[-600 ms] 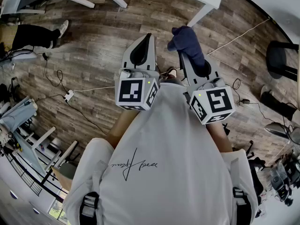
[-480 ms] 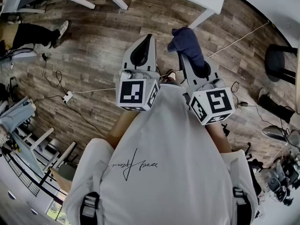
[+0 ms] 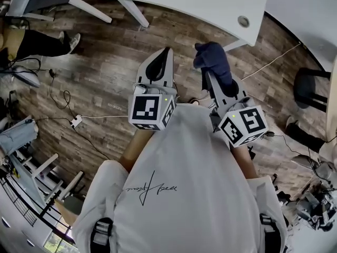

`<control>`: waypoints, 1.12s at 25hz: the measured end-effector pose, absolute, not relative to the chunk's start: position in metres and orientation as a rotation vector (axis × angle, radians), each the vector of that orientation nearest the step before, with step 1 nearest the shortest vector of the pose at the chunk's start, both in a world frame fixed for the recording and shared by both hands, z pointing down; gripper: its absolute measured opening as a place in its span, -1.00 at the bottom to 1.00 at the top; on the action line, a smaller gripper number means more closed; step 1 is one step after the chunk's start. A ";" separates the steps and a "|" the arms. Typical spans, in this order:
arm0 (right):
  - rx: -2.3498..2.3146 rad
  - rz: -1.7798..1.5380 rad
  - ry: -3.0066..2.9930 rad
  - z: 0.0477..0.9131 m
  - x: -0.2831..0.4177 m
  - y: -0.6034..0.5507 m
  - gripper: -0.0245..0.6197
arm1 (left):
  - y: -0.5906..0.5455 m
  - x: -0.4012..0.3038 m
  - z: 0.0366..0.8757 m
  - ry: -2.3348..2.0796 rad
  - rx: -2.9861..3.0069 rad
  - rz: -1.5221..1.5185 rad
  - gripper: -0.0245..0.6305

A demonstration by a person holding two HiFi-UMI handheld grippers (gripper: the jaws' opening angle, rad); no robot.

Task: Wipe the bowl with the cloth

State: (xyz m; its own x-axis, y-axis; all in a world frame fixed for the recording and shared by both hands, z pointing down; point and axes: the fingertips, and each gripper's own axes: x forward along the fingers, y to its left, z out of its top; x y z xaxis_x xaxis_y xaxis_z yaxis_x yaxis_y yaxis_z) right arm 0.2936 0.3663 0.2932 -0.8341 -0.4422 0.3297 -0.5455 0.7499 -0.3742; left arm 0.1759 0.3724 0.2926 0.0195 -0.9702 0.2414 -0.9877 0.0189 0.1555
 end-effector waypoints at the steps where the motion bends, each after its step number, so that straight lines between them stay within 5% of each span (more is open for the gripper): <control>1: 0.791 0.692 -2.732 0.292 0.287 0.360 -0.81 | 0.370 0.164 0.291 -2.024 2.012 0.079 -0.90; 28: 0.948 0.691 -2.631 0.297 0.165 0.264 -0.81 | 0.324 0.015 0.302 -1.940 1.995 0.047 -0.89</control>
State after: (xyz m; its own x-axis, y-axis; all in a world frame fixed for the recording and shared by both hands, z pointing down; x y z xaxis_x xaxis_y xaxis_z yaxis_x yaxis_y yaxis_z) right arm 0.1654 0.2636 0.2966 -0.7533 -0.5288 0.3911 -0.6527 0.6740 -0.3458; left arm 0.0148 0.3239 0.3024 0.0585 -0.9617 0.2678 -0.9736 0.0044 0.2284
